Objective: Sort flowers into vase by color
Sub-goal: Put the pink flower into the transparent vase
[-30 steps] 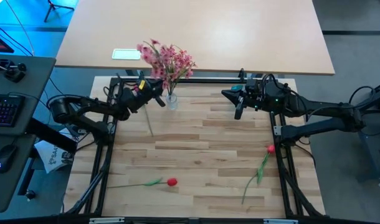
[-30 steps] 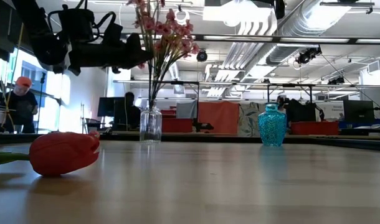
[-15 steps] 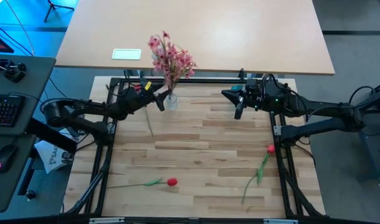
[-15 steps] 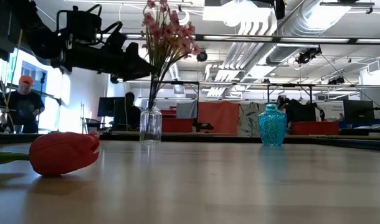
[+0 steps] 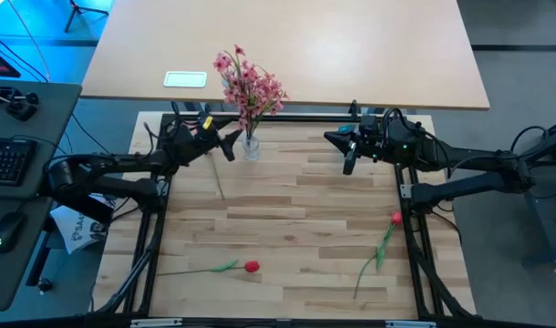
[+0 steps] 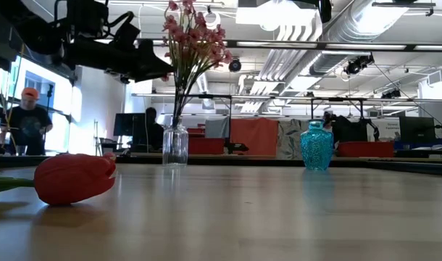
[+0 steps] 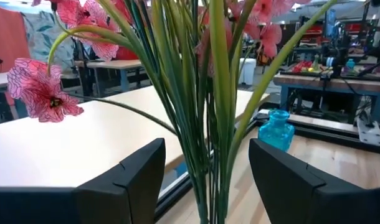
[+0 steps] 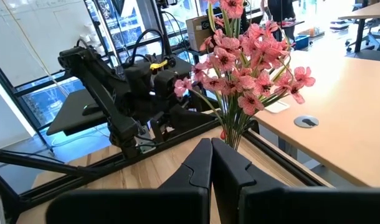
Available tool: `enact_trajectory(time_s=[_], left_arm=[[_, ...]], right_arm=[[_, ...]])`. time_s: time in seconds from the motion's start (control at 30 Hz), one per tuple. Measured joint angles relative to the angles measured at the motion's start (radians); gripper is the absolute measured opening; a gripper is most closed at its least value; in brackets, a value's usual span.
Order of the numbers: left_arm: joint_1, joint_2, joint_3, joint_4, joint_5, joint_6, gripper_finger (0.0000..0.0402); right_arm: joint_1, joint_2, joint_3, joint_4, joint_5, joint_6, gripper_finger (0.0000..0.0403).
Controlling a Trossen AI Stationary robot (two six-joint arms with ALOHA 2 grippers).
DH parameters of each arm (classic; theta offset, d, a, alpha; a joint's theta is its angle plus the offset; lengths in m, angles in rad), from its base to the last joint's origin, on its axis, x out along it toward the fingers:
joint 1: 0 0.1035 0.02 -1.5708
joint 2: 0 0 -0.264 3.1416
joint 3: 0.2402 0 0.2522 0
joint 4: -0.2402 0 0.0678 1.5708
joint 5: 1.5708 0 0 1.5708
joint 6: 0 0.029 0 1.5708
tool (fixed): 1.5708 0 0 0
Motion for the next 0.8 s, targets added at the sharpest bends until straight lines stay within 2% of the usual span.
enact_trajectory(time_s=[0.1,0.33,0.53,0.63,0.8], left_arm=[[0.007,0.026,0.021,0.0,0.0,-0.004,0.0197],[0.046,0.092,0.097,-0.004,0.0,-0.043,0.0121],[0.056,0.111,0.14,-0.082,0.084,-0.037,0.0053],[0.054,0.104,0.142,-0.122,0.088,-0.035,0.0011],[0.054,0.09,0.137,-0.159,0.08,-0.028,0.0003]], right_arm=[[0.0,0.003,0.0,0.001,0.0,0.0,0.0],[0.0,0.037,0.0,0.0,0.0,0.001,0.0],[0.0,0.06,0.0,-0.001,-0.035,0.006,0.0],[0.0,0.056,0.0,0.001,-0.03,-0.016,0.0],[0.0,0.044,0.0,0.022,-0.021,-0.034,0.0]])
